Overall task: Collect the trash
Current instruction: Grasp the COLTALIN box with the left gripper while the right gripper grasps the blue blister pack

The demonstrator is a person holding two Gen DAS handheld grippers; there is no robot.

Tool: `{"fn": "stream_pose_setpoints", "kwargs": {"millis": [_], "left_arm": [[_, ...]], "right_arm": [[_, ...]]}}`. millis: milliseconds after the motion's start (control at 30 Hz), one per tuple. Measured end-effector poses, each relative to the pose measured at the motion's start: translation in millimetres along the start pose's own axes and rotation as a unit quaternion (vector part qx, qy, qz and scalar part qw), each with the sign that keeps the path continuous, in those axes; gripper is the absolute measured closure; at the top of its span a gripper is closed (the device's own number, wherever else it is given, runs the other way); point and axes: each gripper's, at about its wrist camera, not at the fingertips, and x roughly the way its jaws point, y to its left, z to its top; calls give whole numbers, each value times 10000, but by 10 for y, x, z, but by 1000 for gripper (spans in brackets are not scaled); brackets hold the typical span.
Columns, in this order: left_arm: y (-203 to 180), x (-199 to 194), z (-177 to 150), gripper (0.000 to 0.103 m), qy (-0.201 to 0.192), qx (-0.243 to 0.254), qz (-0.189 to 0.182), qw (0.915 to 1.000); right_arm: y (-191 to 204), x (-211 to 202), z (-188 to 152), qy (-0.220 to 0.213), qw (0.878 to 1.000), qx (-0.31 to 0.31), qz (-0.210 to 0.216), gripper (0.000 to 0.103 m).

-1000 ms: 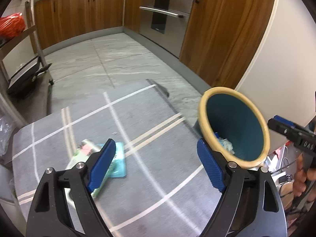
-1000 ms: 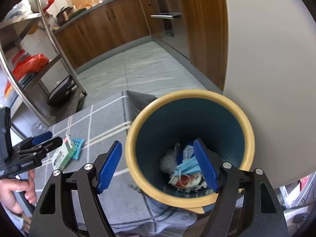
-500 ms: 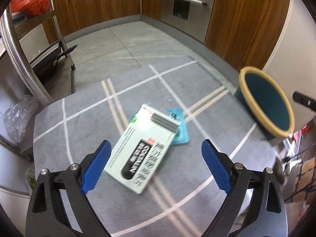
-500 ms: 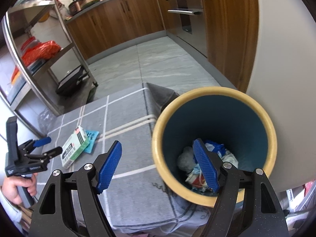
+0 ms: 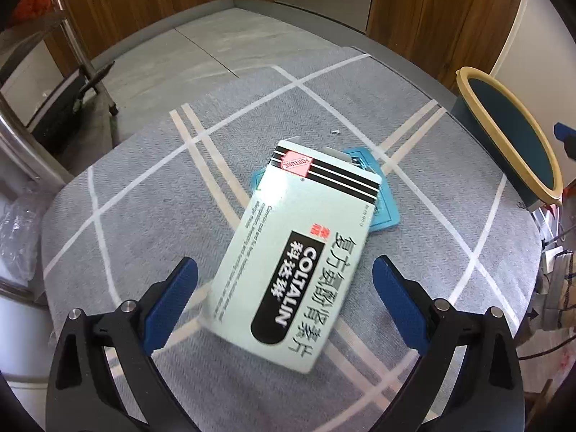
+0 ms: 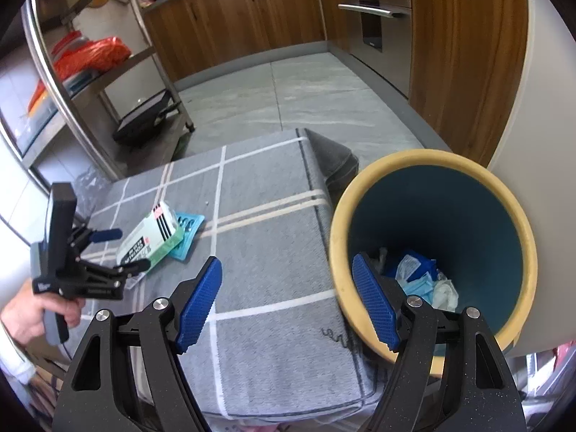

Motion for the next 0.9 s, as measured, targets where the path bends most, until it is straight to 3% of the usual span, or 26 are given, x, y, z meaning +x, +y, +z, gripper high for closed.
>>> {"fn": "stream_pose_setpoints", "kwargs": {"millis": [233,267,300,533,733,900], "left_arm": [[-30,158,73,8,93,234,-55,9997],[-31,173,73,10,111,215,-92,9997],[-24,186,70,19,141,167,-181,9996],[17,-12,30,28,-76,-47,-275,9996],[243,-358,-48,30,-299,-835,-363,9954],[491,-685,-152,30,-440,-1649,-415,9844]], "right_arm": [[79,96,-45,130,9998,-120,-8,27],[89,109,-47,141,9998,-125,-4,27],[96,117,-45,146,9998,-125,3,27],[215,205,-10,155,9996,-192,137,27],[498,309,18,147,9969,-654,403,27],[793,473,45,216,9897,-1225,715,27]]}}
